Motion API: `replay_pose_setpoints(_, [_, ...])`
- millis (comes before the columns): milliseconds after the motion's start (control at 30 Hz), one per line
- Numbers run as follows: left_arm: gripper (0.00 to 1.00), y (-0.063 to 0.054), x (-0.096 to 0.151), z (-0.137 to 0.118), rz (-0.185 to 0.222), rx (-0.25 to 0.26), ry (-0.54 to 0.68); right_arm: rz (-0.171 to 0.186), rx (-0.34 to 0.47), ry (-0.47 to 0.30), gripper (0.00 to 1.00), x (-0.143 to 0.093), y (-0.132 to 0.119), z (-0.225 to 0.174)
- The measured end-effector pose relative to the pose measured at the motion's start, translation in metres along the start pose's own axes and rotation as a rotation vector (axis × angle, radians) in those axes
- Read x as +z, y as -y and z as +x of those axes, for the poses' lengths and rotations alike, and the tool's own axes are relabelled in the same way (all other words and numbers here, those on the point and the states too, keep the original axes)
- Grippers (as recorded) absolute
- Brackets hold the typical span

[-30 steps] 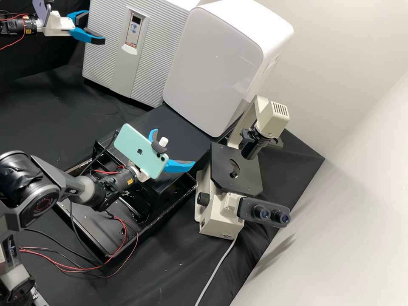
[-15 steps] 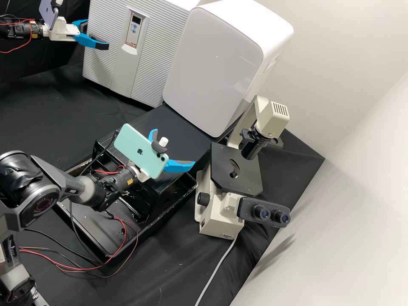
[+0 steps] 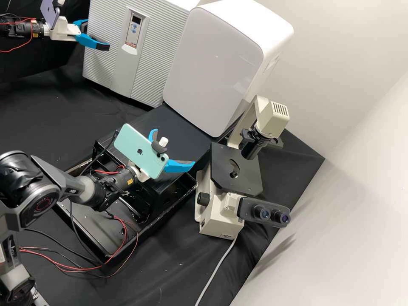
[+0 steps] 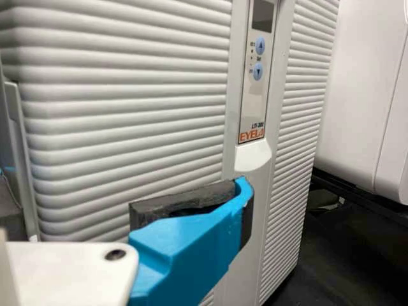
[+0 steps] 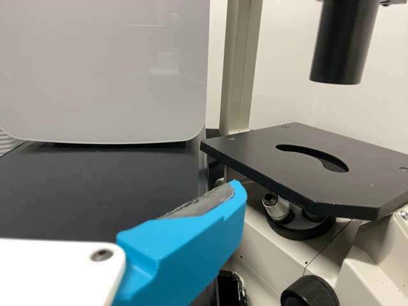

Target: Open the incubator door

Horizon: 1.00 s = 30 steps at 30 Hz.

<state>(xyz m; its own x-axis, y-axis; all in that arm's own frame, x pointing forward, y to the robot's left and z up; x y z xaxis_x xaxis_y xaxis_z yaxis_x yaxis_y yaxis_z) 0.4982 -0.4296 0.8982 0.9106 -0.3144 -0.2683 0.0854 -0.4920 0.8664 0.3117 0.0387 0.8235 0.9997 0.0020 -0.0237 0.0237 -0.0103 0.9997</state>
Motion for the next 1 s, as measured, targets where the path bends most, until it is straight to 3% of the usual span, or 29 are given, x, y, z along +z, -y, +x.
replay_pose_setpoints(133, [1.00,-0.0107,0.0009,0.0026,0.013,0.025,0.005,0.000,0.000,0.000,1.00,0.0000,0.0000,0.0000])
replay_pose_setpoints(400, [1.00,-0.0119,0.0011,0.0028,0.016,0.028,0.006,0.000,0.000,0.000,1.00,0.0000,0.0000,0.0000])
replay_pose_setpoints(433, [0.00,-0.0113,0.0010,0.0027,0.014,0.026,0.005,0.000,0.000,0.000,1.00,0.0000,0.0000,0.0000])
replay_pose_setpoints(1000, [0.00,-0.0056,0.0010,0.0000,-0.008,0.016,-0.003,0.000,0.000,0.000,1.00,0.0000,0.0000,0.0000])
